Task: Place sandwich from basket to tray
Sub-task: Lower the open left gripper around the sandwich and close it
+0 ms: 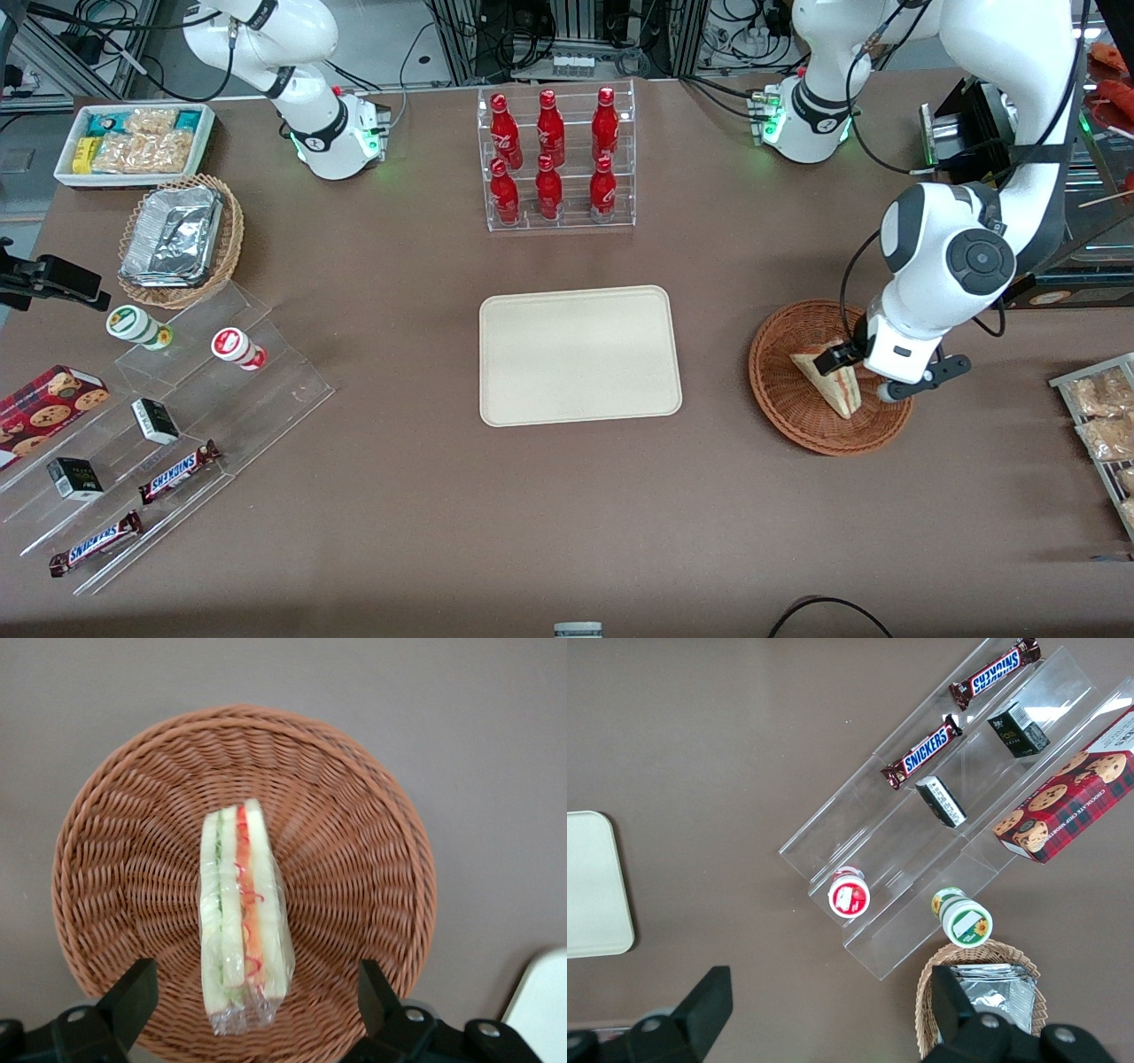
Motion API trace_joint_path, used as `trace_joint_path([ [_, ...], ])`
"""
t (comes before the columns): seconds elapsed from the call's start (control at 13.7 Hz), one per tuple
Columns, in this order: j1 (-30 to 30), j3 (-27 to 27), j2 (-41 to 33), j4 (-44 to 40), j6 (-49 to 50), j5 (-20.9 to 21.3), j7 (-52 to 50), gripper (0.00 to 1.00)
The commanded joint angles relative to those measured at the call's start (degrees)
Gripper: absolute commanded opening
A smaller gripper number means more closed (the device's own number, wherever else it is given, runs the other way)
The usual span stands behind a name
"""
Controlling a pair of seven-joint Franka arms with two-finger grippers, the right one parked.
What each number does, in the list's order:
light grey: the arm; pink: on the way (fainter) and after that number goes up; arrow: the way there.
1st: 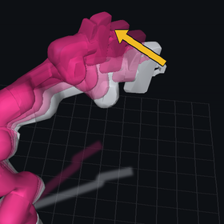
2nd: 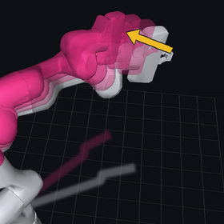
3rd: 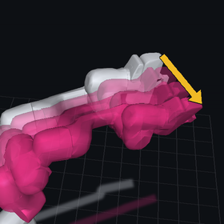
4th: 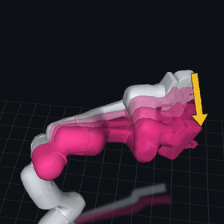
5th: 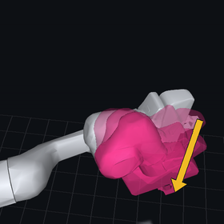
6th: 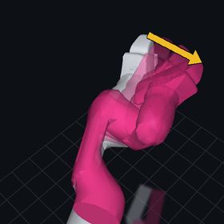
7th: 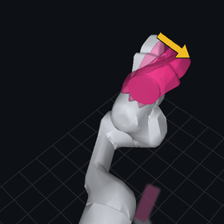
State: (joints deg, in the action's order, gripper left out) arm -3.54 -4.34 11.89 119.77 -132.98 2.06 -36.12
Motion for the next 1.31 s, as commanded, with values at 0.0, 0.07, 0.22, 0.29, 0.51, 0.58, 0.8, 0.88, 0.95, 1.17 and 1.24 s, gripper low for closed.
trace_joint_path([
  [0.0, -0.2, 0.0, -1.2, 3.8, -4.5, 0.0, -8.3, 1.00],
  [0.07, -0.2, 0.0, -1.1, 3.9, -4.6, -0.1, -8.9, 1.00],
  [0.22, -0.2, -0.1, -0.8, 4.1, -4.1, -0.1, -9.8, 1.00],
  [0.29, -0.2, -0.1, -0.6, 4.1, -4.0, -0.1, -10.3, 1.00],
  [0.51, -0.4, -0.1, 0.2, 4.1, -3.8, -0.1, -11.3, 1.00],
  [0.58, -0.4, -0.1, 0.4, 4.1, -3.8, -0.1, -11.3, 1.00],
  [0.8, -0.4, -0.1, 1.6, 3.8, -3.2, -0.1, -11.3, 1.00],
  [0.88, -0.4, -0.1, 1.9, 3.8, -3.3, -0.1, -11.3, 1.00],
  [0.95, -0.4, -0.1, 2.5, 3.7, -3.3, -0.1, -11.3, 1.00],
  [1.17, -0.4, -0.1, 4.0, 3.7, -3.2, -0.1, -11.3, 1.00],
  [1.24, -0.4, -0.1, 4.5, 3.6, -3.2, -0.1, -11.3, 1.00],
])
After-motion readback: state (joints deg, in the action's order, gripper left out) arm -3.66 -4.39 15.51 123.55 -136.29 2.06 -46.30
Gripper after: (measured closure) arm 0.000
